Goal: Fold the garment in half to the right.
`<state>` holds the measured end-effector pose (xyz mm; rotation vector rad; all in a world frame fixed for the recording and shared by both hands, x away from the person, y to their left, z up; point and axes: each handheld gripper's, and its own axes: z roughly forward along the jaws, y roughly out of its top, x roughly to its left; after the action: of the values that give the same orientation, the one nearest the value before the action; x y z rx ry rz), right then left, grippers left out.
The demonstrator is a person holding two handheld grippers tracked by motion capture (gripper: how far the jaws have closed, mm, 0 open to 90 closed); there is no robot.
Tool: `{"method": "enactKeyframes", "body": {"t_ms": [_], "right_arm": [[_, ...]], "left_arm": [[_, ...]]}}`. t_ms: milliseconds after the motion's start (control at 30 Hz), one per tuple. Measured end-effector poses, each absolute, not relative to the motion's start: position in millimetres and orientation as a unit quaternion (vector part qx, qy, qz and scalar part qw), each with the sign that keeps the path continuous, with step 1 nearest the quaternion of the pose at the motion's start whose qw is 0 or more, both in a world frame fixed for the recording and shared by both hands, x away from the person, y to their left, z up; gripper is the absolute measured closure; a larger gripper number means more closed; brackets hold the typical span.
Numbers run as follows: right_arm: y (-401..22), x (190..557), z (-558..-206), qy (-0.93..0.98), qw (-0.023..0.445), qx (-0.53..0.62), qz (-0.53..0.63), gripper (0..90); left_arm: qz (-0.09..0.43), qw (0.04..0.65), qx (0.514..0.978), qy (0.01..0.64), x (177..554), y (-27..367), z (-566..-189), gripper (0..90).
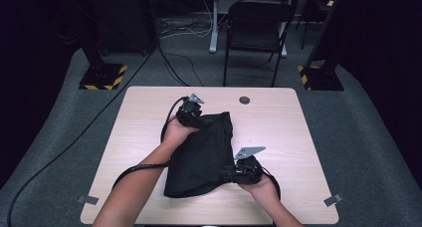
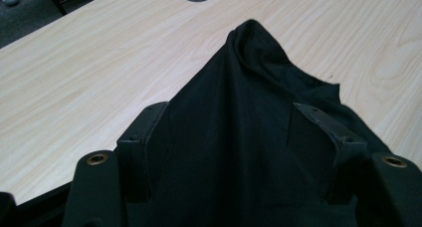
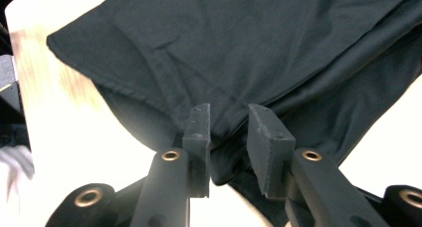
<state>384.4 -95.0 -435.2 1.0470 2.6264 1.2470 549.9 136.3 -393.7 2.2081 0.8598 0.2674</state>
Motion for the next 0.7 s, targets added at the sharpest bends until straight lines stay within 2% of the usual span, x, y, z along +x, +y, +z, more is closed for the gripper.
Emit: {"method": "enactKeyframes", "body": {"t_ms": [100,267,400,700], "right_arm": [[-95.3,387.4,-433.5,0.846,0.037,0.341,0.409,64.3],[-92.9,391.4,-433.5,0.835,0.044,0.349,0.423,47.9],[-87.5,394.1,-431.8,0.832,0.05,0.346,0.431,38.4],[-76.8,401.1,-437.8,0.836,0.052,0.34,0.427,33.5]], "left_arm": [[0.101,0.371,0.86,0.336,546.0,140.2,-399.1,32.9],[0.096,0.374,0.858,0.339,541.7,147.2,-408.3,32.2],[0.087,0.382,0.854,0.343,539.1,153.5,-413.2,30.7],[0.082,0.38,0.853,0.349,533.4,162.6,-423.8,27.0]]}}
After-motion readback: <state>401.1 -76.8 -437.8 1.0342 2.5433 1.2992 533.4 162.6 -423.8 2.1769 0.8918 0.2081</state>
